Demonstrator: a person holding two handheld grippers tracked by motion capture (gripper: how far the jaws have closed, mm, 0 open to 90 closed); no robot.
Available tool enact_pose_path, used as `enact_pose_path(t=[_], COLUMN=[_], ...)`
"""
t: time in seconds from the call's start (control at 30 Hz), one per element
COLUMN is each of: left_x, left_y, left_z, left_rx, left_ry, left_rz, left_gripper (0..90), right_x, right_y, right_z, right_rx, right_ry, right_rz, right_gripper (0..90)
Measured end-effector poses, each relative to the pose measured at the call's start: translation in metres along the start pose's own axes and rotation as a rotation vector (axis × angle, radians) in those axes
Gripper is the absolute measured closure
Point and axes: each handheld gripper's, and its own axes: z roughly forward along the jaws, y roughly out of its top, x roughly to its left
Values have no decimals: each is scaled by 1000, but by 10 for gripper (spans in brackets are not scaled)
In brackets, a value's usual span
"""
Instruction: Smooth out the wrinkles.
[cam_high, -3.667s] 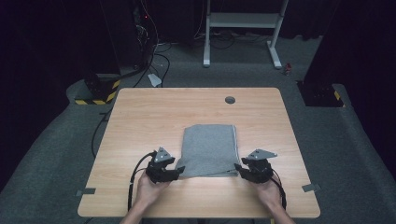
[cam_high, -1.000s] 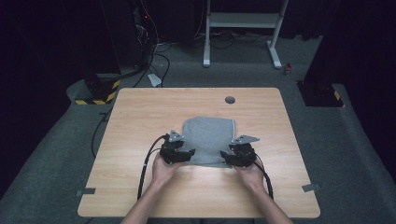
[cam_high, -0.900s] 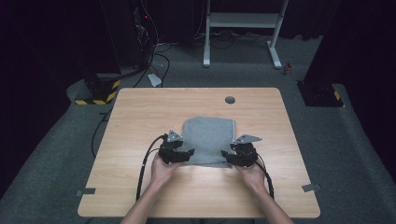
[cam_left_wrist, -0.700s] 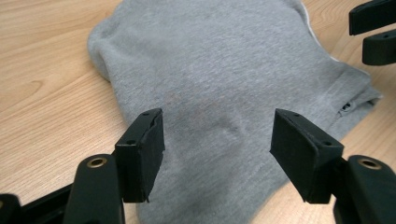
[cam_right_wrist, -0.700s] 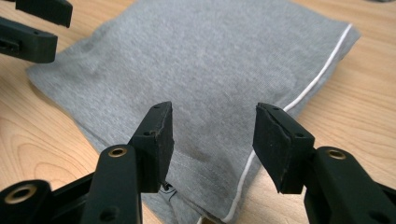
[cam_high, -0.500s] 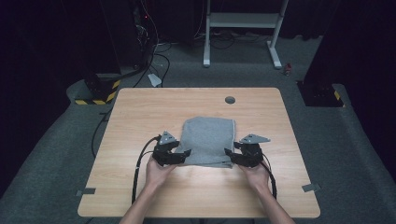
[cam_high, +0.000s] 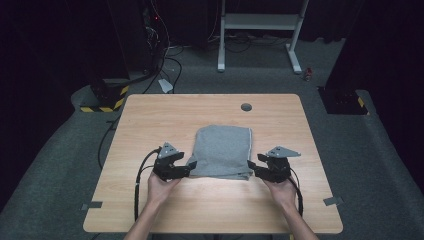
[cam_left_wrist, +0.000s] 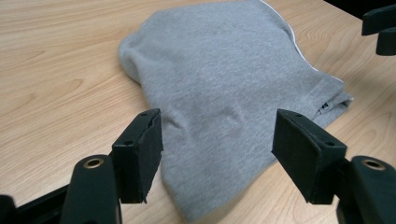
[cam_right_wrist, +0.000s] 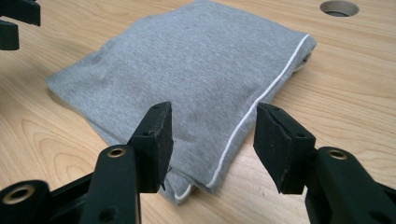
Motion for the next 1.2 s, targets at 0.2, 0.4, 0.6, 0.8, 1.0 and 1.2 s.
enact_pose_path(t=[0.2,0.4,0.6,0.8,1.0,1.2], left_x=[0,1,3,8,11,15], left_y=[-2,-4,-8,-12,-13,-15], left_z=[-7,-15,-21,-27,-34,-40], left_rx=[-6,-16,-21,-30,-41,-47], left_ry=[-4,-2,6,8,11,17], left_rz=[-9,-10,-8,-17,-21,-29], left_gripper=[330,328,328,322,317,311], right_x=[-3,-7,-12,-17,-20,-24], right_y=[-2,-5,-8,-12,-14,-18], right_z=[-9,-18,-27,-34,-41,-45], right_rx=[-18,-37,-57,-66,-76,-76], right_ry=[-6,-14,-23,-37,-44,-53], right_rz=[2,12,26,35,48,57], right_gripper=[467,466,467,465,461,458])
